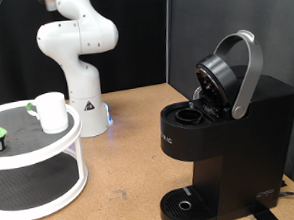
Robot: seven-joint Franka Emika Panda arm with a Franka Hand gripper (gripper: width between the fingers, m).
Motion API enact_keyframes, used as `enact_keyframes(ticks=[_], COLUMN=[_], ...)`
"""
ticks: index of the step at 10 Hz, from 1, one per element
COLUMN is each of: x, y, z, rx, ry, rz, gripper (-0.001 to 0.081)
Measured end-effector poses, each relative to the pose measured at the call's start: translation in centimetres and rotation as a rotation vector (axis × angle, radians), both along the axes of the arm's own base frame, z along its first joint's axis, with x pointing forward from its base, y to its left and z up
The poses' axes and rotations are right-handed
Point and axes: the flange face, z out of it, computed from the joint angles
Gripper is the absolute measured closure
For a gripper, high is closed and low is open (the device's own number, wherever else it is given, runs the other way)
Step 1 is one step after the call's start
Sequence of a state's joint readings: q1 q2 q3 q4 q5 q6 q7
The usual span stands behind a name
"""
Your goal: Make a cup of coffee with the keurig machine
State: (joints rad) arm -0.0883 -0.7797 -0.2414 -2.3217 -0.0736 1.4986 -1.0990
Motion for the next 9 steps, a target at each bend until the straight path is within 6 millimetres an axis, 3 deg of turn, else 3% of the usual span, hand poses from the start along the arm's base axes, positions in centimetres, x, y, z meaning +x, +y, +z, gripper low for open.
enact_keyframes(ticks=[5,9], x=[-2.5,-2.4], y=[-7.1,-8.9], z=[-0.3,-0.5], rx=[-0.029,-0.013], ry=[-0.015,-0.010], rz=[-0.032,-0.063], gripper=[0.0003,0.0003])
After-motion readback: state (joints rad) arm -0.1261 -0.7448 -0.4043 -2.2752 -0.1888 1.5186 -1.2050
